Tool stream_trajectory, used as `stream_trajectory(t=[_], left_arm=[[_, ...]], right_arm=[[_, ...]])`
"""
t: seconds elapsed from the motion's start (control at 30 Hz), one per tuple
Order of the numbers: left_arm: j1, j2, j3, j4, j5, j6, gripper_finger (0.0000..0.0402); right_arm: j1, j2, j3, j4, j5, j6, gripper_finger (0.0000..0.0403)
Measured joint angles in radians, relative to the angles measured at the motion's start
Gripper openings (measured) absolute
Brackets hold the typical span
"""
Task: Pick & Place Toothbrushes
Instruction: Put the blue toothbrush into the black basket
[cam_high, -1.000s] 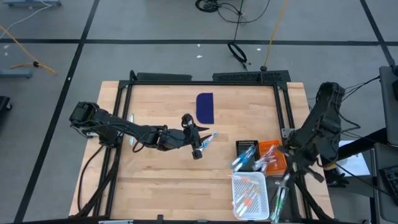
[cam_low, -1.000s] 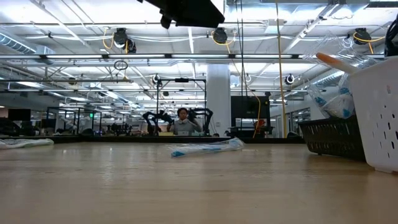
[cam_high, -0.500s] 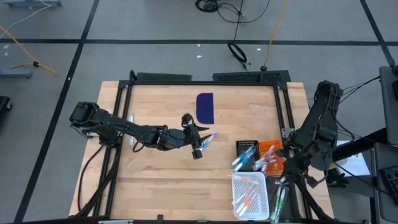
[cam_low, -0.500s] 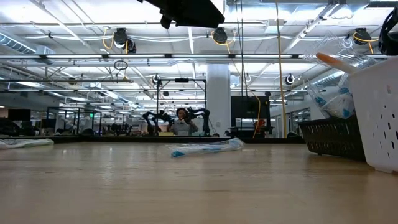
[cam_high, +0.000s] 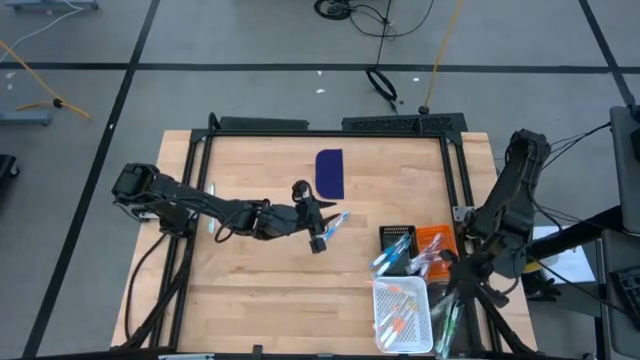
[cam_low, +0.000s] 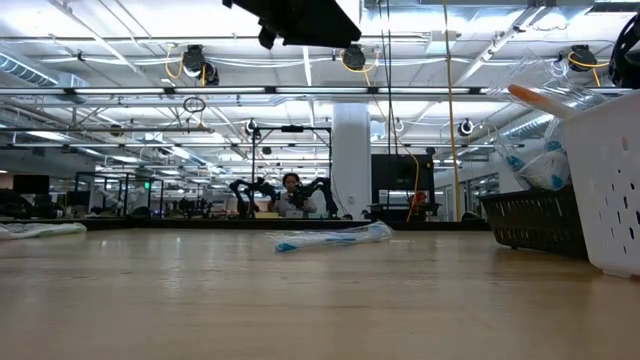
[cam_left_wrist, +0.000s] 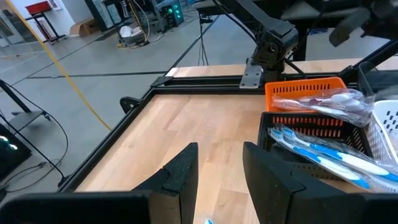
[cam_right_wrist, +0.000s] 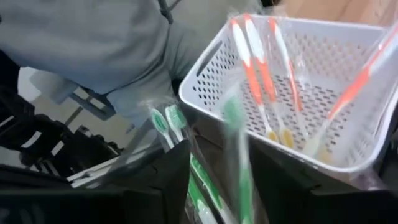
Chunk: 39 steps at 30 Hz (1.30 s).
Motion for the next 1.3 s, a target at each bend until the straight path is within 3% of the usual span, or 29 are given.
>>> stream_trajectory(t=[0.2,0.43,0.6,0.73,0.83,1.03,1.3], left_arm=[[0.009,0.0,0.0,0.0,0.0,0.001,0.0127],[0.015,0.0,0.0,0.0,0.0,-0.024,0.0127],[0.015,0.0,0.0,-0.002,0.0,-0.076,0.0127],[0.015,0.0,0.0,-0.036,0.009,-0.135,0.0127],[0.015,0.0,0.0,-0.102,0.029,-0.201,0.0127],[0.033,0.001,0.0,-0.234,0.031,-0.337,0.0127],[0.067,0.021,0.0,-0.287,0.087,-0.456,0.0127]], right_arm=[[0.0,0.0,-0.023,0.06,-0.031,0.024,0.0171],[-0.002,-0.005,-0.024,0.126,-0.034,-0.069,0.0161],[-0.003,-0.005,-0.024,0.167,0.17,-0.172,0.0154],[-0.021,-0.005,-0.024,0.226,0.457,-0.252,0.0149],[-0.069,-0.005,-0.024,0.236,0.56,-0.281,0.0144],[-0.241,-0.005,-0.024,0.283,0.555,-0.359,0.0135],[-0.489,-0.003,-0.024,0.31,0.526,-0.446,0.013]])
